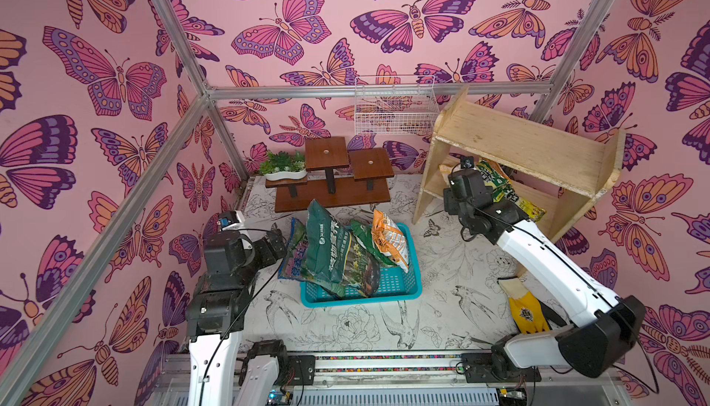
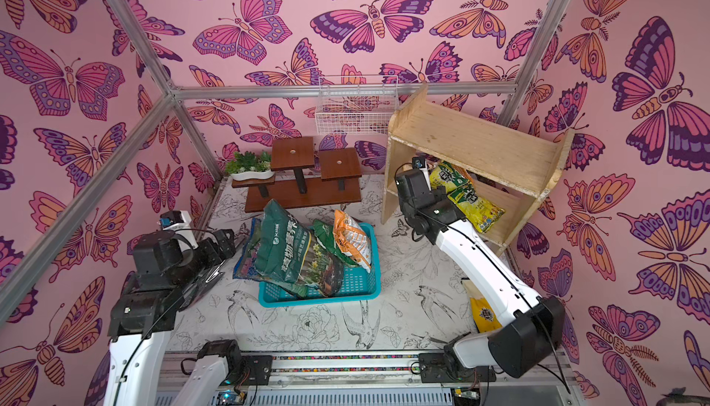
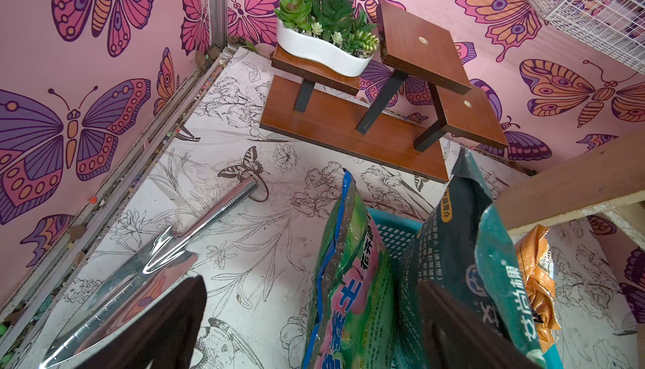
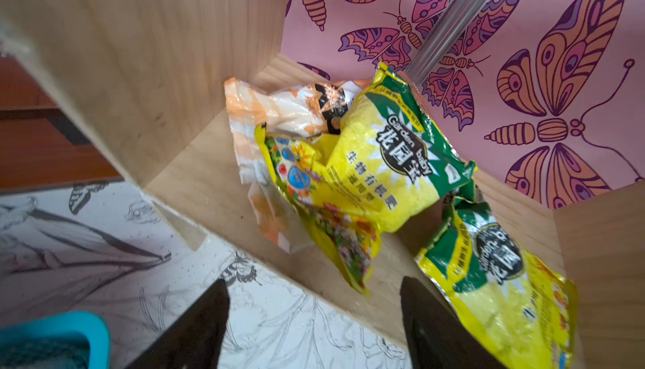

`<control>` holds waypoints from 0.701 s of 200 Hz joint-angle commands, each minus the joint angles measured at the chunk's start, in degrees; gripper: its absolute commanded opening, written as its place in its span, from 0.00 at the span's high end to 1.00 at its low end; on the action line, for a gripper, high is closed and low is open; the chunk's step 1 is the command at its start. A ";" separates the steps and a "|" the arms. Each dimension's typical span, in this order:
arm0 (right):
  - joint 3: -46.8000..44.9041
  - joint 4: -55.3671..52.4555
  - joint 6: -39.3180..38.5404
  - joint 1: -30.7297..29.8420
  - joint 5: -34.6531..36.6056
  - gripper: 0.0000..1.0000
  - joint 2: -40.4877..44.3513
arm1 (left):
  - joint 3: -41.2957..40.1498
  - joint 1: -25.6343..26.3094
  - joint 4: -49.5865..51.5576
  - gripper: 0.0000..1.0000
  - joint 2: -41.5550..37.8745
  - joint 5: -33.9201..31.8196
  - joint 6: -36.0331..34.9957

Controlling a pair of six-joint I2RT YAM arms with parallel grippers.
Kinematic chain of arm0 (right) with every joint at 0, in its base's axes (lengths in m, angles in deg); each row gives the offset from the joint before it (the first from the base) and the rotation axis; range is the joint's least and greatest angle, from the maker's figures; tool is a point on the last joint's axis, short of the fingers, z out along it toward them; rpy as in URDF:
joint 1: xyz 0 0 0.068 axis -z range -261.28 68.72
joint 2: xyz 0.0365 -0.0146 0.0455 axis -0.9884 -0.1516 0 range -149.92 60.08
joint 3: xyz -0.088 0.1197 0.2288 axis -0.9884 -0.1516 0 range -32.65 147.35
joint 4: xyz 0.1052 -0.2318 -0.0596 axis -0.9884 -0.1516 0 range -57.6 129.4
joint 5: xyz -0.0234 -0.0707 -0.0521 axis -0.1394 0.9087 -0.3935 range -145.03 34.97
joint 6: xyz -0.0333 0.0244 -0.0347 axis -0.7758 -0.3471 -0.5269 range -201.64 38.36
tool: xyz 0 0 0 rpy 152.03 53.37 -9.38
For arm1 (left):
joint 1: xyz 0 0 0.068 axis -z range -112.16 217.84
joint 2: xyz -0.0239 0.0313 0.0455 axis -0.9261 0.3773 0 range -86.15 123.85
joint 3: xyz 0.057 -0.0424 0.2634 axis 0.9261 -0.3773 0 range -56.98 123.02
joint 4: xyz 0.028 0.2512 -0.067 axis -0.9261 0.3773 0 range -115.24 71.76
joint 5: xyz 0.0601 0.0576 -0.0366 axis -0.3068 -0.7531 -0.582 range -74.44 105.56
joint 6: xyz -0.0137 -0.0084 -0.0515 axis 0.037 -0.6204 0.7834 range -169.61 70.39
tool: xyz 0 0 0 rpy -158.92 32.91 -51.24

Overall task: Take down the fertilizer bag from the shelf
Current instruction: Pick up the fertilizer bag from the shelf.

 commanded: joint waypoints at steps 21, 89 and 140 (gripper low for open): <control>-3.50 -0.32 -2.84 0.40 -8.33 0.11 8.91 | 0.28 -1.75 0.30 0.00 0.24 1.04 0.39; 1.10 -4.01 -3.61 0.38 -7.37 0.16 0.90 | 0.25 -2.43 0.27 0.00 1.03 1.08 0.52; 7.54 -8.44 -0.72 0.17 -4.34 0.17 -3.77 | 0.60 -3.05 0.03 0.00 1.37 5.40 -0.05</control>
